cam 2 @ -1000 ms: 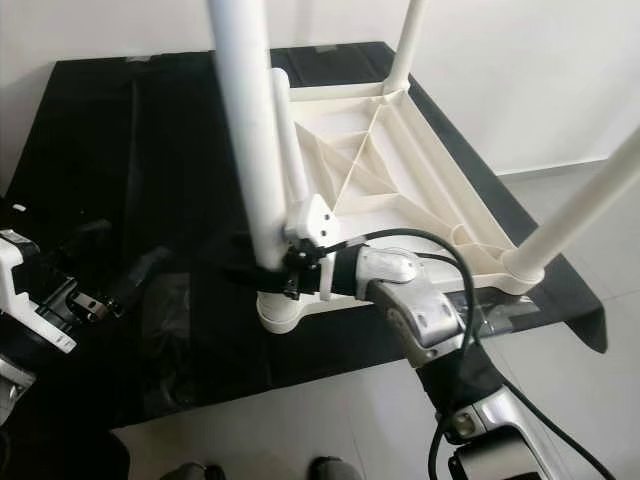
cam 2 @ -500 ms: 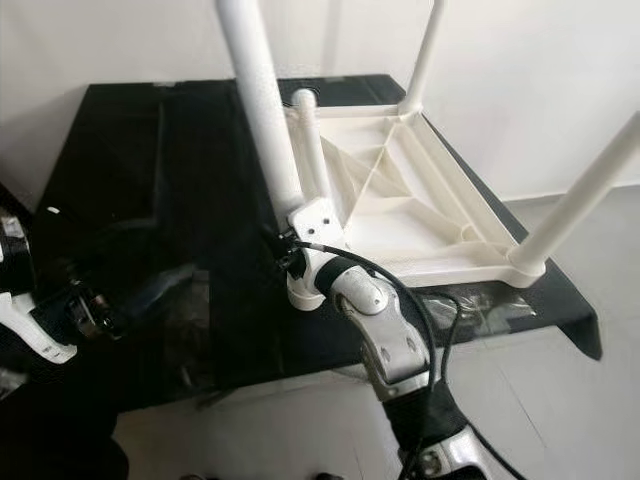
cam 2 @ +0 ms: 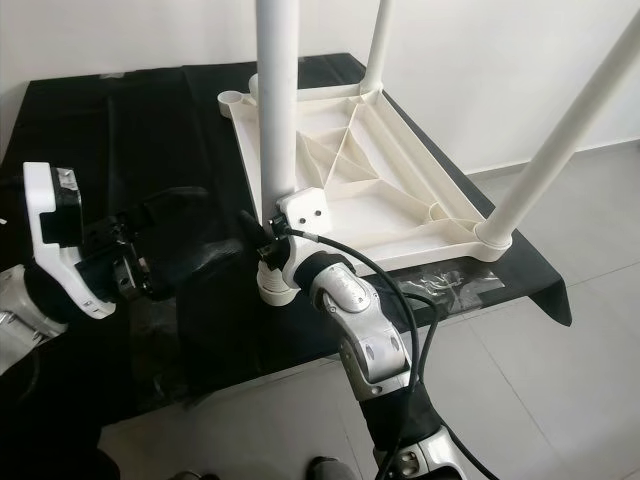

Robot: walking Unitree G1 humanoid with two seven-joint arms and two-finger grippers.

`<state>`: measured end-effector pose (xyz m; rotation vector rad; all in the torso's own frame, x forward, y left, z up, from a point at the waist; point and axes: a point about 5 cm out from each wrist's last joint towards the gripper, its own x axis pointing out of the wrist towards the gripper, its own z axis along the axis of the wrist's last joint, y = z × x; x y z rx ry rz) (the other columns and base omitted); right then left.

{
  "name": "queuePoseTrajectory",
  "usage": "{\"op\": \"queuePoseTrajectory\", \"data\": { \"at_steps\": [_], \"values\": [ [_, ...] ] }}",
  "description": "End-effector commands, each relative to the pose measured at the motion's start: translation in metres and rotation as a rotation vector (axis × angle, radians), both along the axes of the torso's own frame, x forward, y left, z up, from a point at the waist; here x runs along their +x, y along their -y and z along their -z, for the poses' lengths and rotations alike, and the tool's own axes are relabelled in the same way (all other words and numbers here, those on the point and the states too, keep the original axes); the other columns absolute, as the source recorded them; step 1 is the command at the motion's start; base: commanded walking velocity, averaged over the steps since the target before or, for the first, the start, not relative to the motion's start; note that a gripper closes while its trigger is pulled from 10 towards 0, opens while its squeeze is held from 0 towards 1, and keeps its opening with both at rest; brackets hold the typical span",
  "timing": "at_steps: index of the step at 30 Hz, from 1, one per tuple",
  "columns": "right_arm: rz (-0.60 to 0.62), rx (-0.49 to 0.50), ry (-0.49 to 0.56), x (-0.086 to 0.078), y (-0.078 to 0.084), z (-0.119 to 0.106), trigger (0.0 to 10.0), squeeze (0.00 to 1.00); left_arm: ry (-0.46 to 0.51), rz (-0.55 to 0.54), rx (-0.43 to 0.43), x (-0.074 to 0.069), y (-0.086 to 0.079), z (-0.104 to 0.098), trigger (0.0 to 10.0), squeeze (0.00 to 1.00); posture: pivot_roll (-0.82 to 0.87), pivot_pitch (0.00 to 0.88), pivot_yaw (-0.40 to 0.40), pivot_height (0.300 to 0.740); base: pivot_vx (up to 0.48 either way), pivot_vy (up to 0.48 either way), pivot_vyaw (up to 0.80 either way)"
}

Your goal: Building children table

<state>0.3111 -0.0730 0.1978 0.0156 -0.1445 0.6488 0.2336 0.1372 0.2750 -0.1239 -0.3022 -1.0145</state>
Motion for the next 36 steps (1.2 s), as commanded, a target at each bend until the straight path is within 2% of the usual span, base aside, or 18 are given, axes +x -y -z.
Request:
{"op": "queuePoseTrajectory", "data": {
  "at_steps": [1,4,9,10,15,18,22,23,30,31,36],
  "values": [
    [-0.052,-0.008,-0.046,-0.004,0.000,0.014,10.0,0.00,-0.027,0.033,0.005,0.002,0.006,0.002,10.0,0.00,-0.12,0.146,0.000,0.740,0.000,0.000,0.00],
    [-0.052,-0.008,-0.046,-0.004,0.000,0.014,10.0,0.00,-0.027,0.033,0.005,0.002,0.006,0.002,10.0,0.00,-0.12,0.146,0.000,0.740,0.000,0.000,0.00],
    [-0.150,-0.068,0.006,-0.007,-0.003,0.012,10.0,0.00,-0.072,0.072,-0.009,0.011,0.015,-0.003,10.0,0.00,-0.12,0.137,0.001,0.740,0.000,0.000,0.00],
    [-0.189,-0.099,0.021,-0.008,-0.005,0.011,10.0,0.00,-0.083,0.098,-0.002,0.015,0.019,-0.005,10.0,1.00,-0.12,0.127,0.003,0.740,0.000,0.000,0.00],
    [-0.233,-0.129,0.037,-0.009,-0.009,0.011,10.0,0.00,-0.090,0.128,0.013,0.018,0.022,-0.009,10.0,1.00,-0.12,0.126,0.004,0.740,0.000,0.000,0.00],
    [-0.312,-0.193,0.077,-0.009,-0.014,0.007,10.0,0.00,-0.055,0.108,0.044,0.028,0.025,-0.019,10.0,1.00,-0.12,0.115,0.002,0.740,0.000,0.000,0.00],
    [-0.335,-0.211,0.088,-0.008,-0.016,0.005,10.0,0.00,-0.032,0.094,0.052,0.032,0.026,-0.023,10.0,1.00,-0.12,0.115,0.001,0.740,0.000,0.000,0.00],
    [-0.344,-0.221,0.094,-0.007,-0.016,0.004,10.0,0.00,-0.012,0.086,0.058,0.033,0.026,-0.027,10.0,0.00,-0.12,0.115,0.002,0.740,0.000,0.000,0.00],
    [-0.359,-0.239,0.097,-0.003,-0.017,0.002,10.0,0.00,0.038,0.070,0.060,0.035,0.026,-0.037,10.0,0.00,-0.11,0.115,-0.004,0.740,0.000,0.000,0.00],
    [-0.351,-0.232,0.098,-0.001,-0.017,0.001,10.0,0.00,0.037,0.074,0.051,0.035,0.025,-0.038,0.5,0.00,-0.11,0.115,-0.003,0.740,0.000,0.000,0.00],
    [-0.330,-0.198,0.085,0.002,-0.016,0.001,10.0,0.00,0.034,0.073,0.034,0.036,0.025,-0.039,0.0,0.00,-0.11,0.115,-0.003,0.740,0.000,0.000,0.00]
  ]
}}
